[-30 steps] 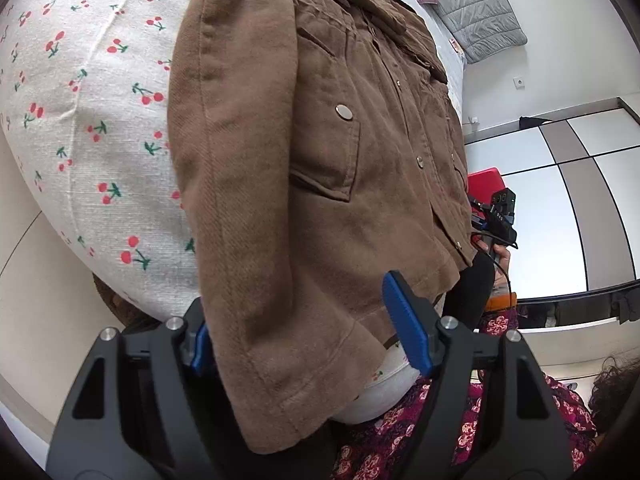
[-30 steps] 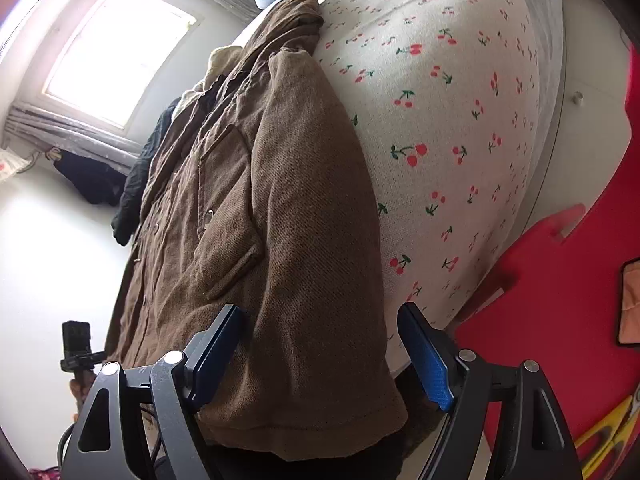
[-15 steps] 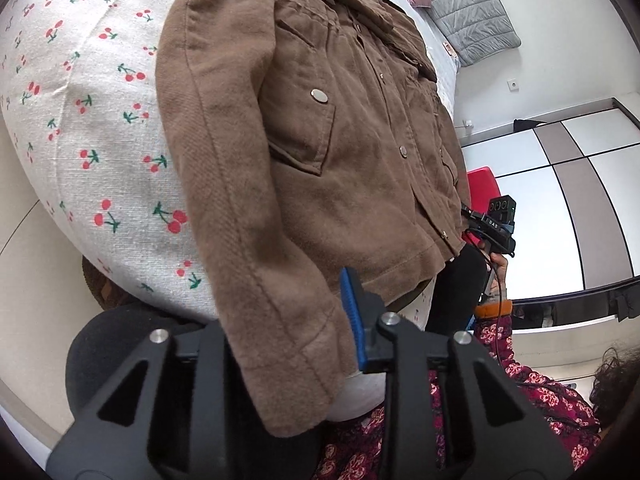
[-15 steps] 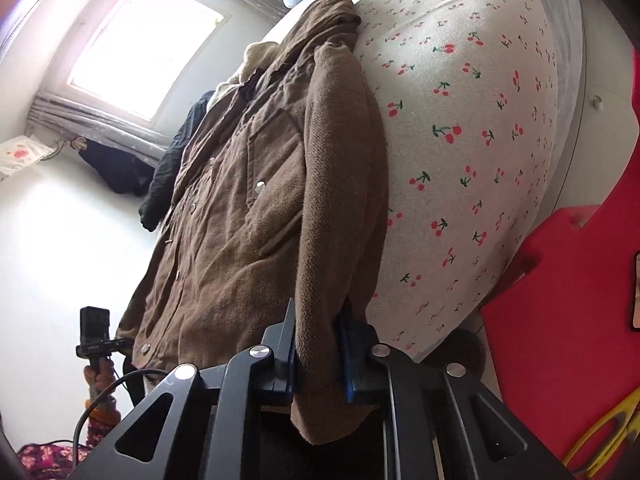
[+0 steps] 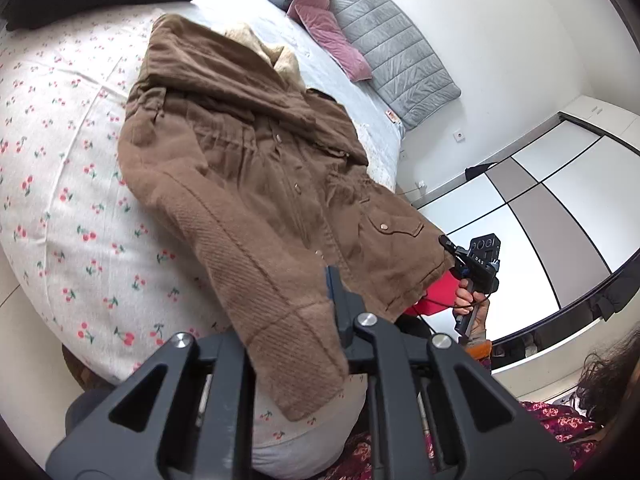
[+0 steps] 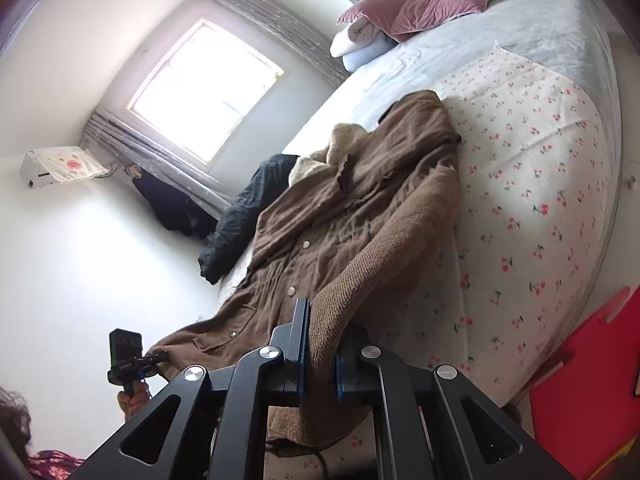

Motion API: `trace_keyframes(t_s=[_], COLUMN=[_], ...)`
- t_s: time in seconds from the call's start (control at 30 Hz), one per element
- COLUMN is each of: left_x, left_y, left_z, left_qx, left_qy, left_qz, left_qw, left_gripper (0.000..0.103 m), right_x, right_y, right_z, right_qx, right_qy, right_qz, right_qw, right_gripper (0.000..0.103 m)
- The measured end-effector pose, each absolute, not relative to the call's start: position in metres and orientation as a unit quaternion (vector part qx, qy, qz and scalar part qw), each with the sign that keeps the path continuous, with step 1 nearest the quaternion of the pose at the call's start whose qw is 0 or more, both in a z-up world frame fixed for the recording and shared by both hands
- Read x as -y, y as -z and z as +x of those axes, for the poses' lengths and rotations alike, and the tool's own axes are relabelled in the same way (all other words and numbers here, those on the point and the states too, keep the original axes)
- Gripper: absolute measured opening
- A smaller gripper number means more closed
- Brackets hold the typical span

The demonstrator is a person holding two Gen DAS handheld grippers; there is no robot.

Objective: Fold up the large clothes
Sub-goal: 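Fold the held hem up toward the fur collar with both grippers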

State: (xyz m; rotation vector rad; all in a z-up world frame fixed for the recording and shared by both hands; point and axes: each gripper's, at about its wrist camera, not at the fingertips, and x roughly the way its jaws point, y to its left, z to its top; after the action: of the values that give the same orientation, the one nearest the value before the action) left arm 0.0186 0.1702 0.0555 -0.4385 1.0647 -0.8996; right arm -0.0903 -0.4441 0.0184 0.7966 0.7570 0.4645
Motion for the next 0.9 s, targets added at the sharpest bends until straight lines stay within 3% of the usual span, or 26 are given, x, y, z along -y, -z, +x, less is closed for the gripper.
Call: trace_keyframes(t_s=[0.57,0.77,0.9], left_x=[-0.136,-0.120,-0.105], left_y=[-0.151,-0.150,-0.119], left_z=[0.222,0.315,0.379], left_qx=[-0.391,-0.377,-0.394], left_qy=[0.358,0.317,0.291], left_qz=[-0.225,-0.217,-0.203], left_qw=[0.817,0.843,0.848], left_gripper=[0.013,0.014,0.014], right_x=[0.479,0.496,0.502], right_y=[-0.107,-0.090,-0.059], right_z=[0.088,0.183,0.250], right_qx=[-0.276,-0.271,-0.294], right_qy=[-0.154,-0.114,-0.091], right_qz=[0.394,0.408,0.411], right_qw=[0.863,0.865,0.858], right_gripper=[0.009,0.009,0.009])
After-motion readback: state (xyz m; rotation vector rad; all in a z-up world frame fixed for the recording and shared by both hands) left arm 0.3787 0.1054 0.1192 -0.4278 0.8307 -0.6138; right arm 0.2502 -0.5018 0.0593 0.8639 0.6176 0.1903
